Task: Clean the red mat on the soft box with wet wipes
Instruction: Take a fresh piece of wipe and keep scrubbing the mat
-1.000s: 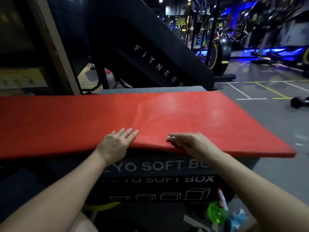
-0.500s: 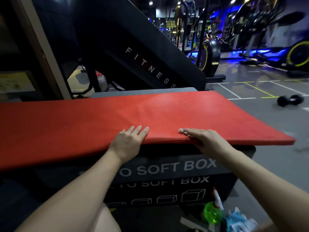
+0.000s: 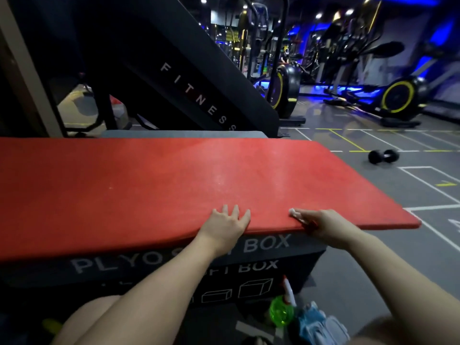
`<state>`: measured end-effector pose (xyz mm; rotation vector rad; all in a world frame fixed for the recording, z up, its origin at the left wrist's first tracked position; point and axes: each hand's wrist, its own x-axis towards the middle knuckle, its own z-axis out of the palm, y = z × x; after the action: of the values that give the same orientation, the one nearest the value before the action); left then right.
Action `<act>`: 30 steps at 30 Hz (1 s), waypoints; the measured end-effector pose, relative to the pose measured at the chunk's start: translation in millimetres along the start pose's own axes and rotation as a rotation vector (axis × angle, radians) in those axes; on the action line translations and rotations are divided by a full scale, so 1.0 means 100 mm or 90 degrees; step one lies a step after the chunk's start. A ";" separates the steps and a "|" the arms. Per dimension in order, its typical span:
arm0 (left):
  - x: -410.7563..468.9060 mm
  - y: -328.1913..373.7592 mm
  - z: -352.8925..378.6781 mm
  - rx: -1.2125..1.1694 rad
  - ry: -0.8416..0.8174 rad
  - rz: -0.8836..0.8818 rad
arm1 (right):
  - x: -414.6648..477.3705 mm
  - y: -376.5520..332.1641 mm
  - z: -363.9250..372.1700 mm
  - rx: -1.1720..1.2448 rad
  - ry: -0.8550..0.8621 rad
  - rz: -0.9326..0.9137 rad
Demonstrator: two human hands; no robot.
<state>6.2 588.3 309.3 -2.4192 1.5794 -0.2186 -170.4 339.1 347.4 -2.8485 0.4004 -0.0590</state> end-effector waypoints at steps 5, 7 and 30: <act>-0.08 -0.12 -0.12 -0.126 -0.072 -0.003 | 0.07 0.04 0.09 -0.024 -0.169 0.061; -0.17 -0.24 -0.14 -0.190 -0.074 -0.001 | 0.07 0.02 0.11 0.002 -0.161 0.067; -0.44 -0.91 0.21 -0.350 0.008 -0.236 | 0.80 -0.68 0.22 0.097 0.131 0.046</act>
<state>73.4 665.9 315.6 -3.1280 1.3050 0.1630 -74.3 385.2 344.8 -2.6838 0.5159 -0.3564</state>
